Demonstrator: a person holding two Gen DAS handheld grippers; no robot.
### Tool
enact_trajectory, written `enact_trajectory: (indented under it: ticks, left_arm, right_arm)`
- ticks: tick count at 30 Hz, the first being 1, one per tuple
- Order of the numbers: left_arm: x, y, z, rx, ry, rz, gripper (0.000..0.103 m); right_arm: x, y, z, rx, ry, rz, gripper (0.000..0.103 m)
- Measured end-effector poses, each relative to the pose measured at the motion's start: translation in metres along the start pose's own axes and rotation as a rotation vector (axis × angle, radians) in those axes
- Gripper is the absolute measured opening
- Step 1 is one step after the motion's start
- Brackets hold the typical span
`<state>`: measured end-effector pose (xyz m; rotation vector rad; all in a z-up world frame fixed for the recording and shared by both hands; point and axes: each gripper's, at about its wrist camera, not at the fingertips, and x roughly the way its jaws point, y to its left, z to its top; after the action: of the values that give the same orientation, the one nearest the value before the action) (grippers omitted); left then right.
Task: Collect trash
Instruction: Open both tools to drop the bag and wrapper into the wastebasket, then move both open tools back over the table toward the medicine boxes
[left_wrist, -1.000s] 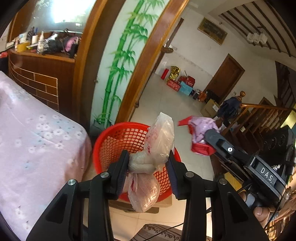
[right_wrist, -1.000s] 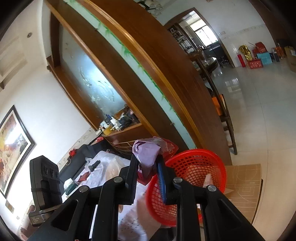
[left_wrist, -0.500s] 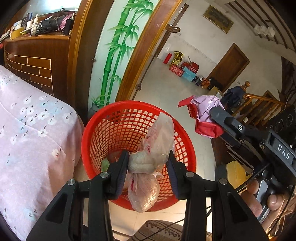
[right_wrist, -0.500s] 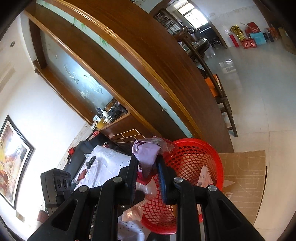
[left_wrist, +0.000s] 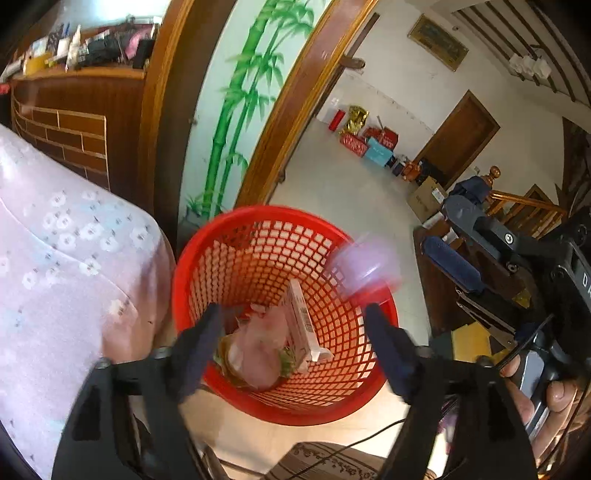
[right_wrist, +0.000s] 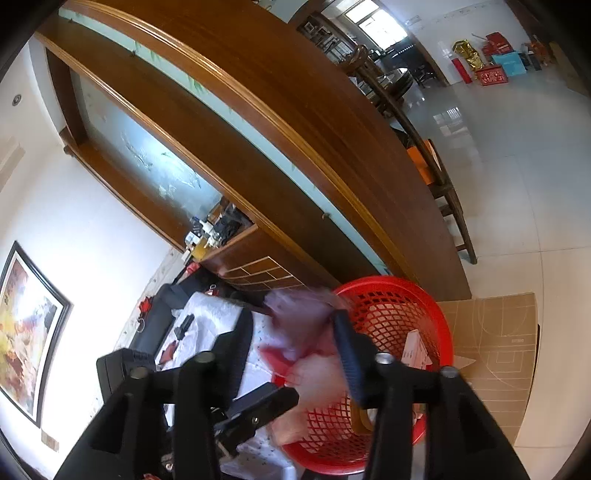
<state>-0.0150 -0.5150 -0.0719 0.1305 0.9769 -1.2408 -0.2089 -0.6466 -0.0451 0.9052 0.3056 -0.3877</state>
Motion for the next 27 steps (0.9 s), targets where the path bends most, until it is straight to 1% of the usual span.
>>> enact_trajectory:
  ticks: [4,6,8,9,13,15,18,19,21,22,24,25,27]
  left_arm:
    - [-0.021,0.006,-0.002,0.002,-0.046,0.025,0.088]
    - [-0.035,0.012,-0.004,-0.012,-0.063,0.036,0.088]
    - [-0.054,0.020,-0.006,-0.030,-0.090,0.045,0.088]
    - [-0.063,0.023,-0.006,-0.038,-0.104,0.050,0.088]
    - [-0.119,0.039,-0.012,-0.068,-0.192,0.097,0.088]
    - [-0.145,0.046,-0.016,-0.080,-0.229,0.108,0.088]
    - [-0.198,0.060,-0.028,-0.095,-0.308,0.148,0.088]
    - [-0.209,0.064,-0.032,-0.098,-0.325,0.159,0.088]
    - [-0.242,0.077,-0.040,-0.118,-0.376,0.209,0.088]
    - [-0.263,0.089,-0.048,-0.140,-0.405,0.244,0.088]
    - [-0.292,0.105,-0.062,-0.175,-0.448,0.300,0.088]
    - [-0.313,0.119,-0.073,-0.209,-0.478,0.355,0.088]
    - [-0.338,0.138,-0.090,-0.265,-0.504,0.427,0.088]
  right_arm:
    - [-0.006,0.008,0.000,0.000,-0.017,0.011,0.061]
    - [-0.011,0.016,-0.001,-0.004,-0.030,0.019,0.062]
    - [-0.016,0.028,-0.003,-0.016,-0.043,0.031,0.069]
    - [-0.018,0.034,-0.004,-0.025,-0.049,0.038,0.070]
    - [-0.021,0.072,-0.013,-0.083,-0.051,0.082,0.075]
    - [-0.021,0.090,-0.019,-0.112,-0.048,0.102,0.076]
    - [-0.018,0.119,-0.029,-0.152,-0.042,0.141,0.076]
    - [-0.017,0.131,-0.033,-0.166,-0.040,0.160,0.077]
    - [-0.012,0.151,-0.041,-0.192,-0.035,0.195,0.078]
    - [-0.009,0.165,-0.047,-0.210,-0.028,0.219,0.078]
    - [0.000,0.187,-0.058,-0.241,-0.015,0.259,0.079]
    - [0.006,0.200,-0.067,-0.256,-0.001,0.283,0.080]
    - [0.016,0.219,-0.081,-0.280,0.030,0.330,0.080]
